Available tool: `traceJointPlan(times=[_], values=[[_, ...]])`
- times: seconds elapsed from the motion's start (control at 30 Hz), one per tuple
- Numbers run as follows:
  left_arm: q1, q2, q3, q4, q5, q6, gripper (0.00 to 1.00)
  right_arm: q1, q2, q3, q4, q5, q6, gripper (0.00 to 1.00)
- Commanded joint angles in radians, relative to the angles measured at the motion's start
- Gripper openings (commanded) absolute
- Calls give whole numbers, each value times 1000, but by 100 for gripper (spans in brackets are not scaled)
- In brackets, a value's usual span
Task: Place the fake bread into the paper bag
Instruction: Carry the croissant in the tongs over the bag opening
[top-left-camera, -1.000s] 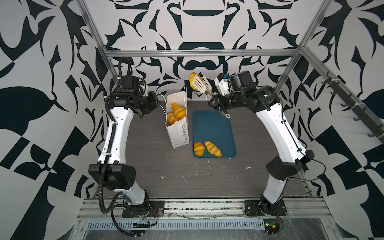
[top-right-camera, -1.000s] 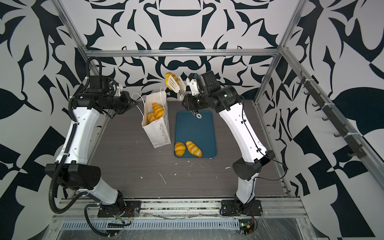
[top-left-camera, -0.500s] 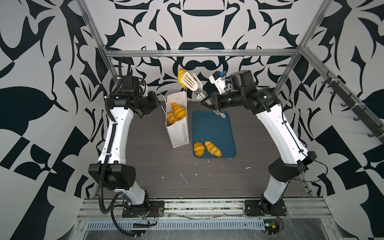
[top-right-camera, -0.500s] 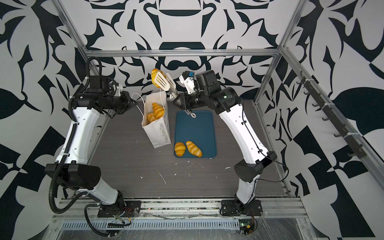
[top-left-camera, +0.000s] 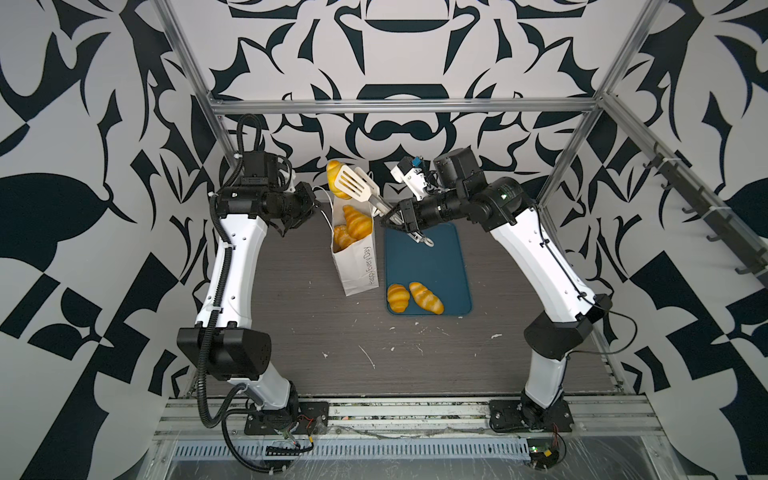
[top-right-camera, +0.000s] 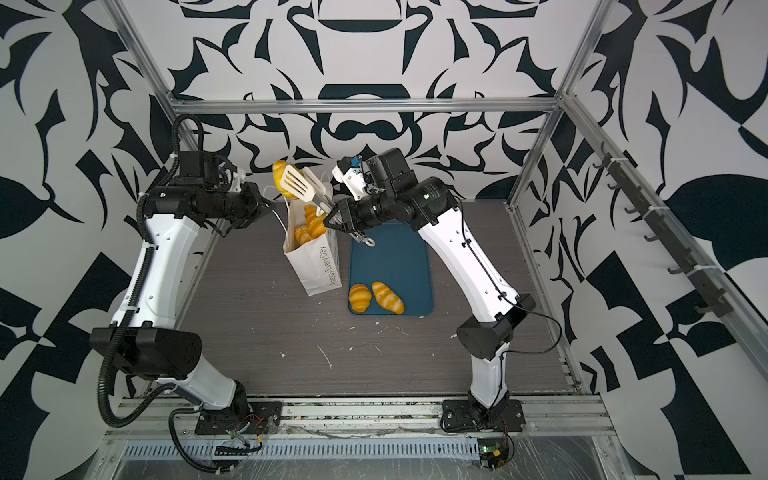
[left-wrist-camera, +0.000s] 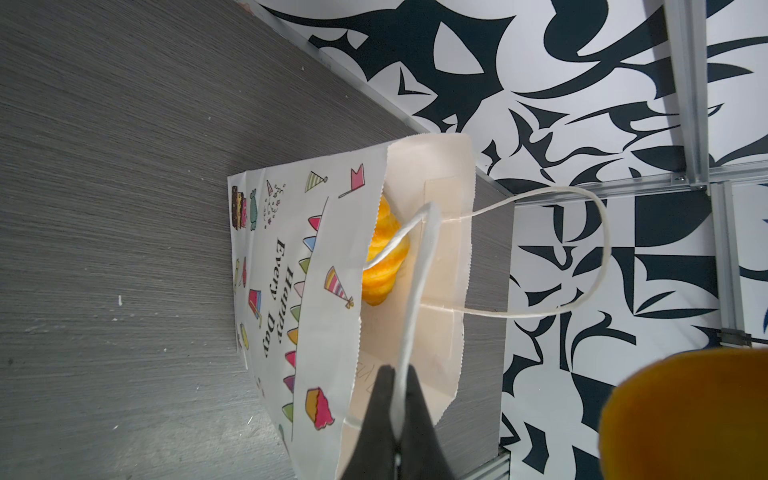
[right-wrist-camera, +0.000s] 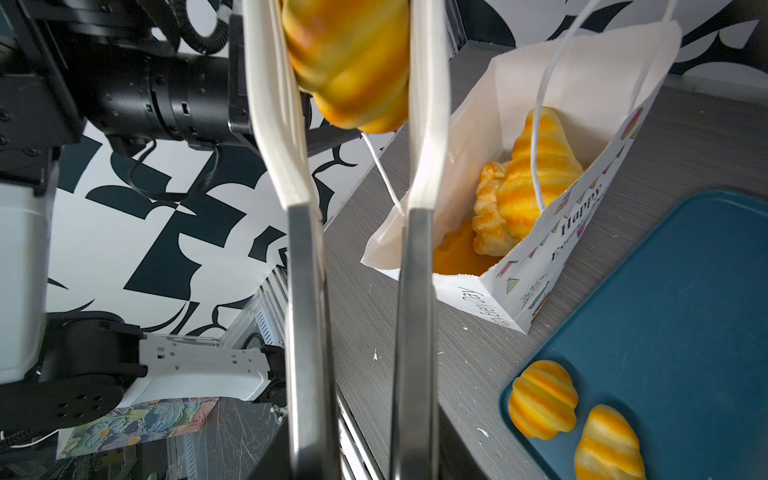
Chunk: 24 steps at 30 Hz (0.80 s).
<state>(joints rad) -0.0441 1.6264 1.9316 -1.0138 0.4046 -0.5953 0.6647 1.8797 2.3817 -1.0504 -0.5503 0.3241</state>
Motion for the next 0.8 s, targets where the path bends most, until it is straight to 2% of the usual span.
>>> traceJointPlan(times=[0.0,0.33,0.77], values=[[4,-21,-5,-3,-1,-4,0,4,-46,-20,46,-21,-22,38],[4,-32,-19,-2,-3,-3,0,4,-90,-156,59,5,-23,38],[4,-37,-21,-5,-2,0,0,4,-96,-220,64,25,-22,38]])
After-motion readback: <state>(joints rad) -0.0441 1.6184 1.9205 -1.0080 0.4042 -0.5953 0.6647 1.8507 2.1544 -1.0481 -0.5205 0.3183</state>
